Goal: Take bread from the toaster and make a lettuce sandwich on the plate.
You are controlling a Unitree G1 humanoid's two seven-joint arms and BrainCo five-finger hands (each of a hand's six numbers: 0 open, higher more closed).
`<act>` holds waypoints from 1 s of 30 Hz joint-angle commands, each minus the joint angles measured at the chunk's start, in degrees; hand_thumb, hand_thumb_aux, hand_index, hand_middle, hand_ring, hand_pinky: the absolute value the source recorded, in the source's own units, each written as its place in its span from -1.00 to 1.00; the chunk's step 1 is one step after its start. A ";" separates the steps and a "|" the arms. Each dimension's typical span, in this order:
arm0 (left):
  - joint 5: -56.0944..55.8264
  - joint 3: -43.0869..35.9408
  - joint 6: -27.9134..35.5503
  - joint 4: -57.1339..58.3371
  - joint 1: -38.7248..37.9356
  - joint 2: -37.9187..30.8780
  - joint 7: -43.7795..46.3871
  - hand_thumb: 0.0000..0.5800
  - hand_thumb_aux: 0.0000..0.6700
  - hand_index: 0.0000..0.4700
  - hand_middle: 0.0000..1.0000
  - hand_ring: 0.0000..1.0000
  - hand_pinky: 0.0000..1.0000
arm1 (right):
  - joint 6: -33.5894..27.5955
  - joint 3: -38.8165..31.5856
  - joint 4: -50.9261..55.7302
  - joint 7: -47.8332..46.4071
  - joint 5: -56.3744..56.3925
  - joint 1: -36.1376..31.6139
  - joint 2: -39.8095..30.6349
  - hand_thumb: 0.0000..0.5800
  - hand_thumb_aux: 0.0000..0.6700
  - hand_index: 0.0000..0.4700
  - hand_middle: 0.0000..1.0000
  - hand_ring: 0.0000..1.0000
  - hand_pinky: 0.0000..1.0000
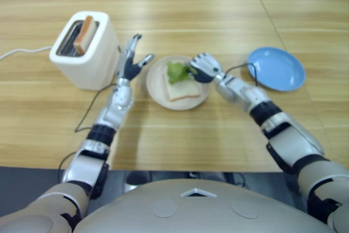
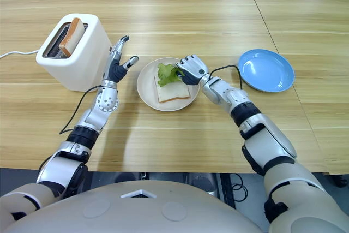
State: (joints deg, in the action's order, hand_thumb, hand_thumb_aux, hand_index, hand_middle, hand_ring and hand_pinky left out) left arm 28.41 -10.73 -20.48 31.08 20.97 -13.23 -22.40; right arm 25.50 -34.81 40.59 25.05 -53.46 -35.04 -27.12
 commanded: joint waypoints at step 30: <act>13.07 8.18 12.63 -42.74 -9.75 -6.63 3.44 -1.00 -1.00 -1.00 -1.00 -1.00 -1.00 | -8.52 29.03 -42.10 -16.88 15.87 21.23 -14.25 -1.00 -1.00 -1.00 -1.00 -1.00 -1.00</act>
State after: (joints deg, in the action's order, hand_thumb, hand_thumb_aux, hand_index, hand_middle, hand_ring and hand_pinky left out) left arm 38.39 -6.15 -11.95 -3.20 12.19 -18.20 -21.06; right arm 16.95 -8.31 0.22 7.98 -41.10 -15.64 -42.76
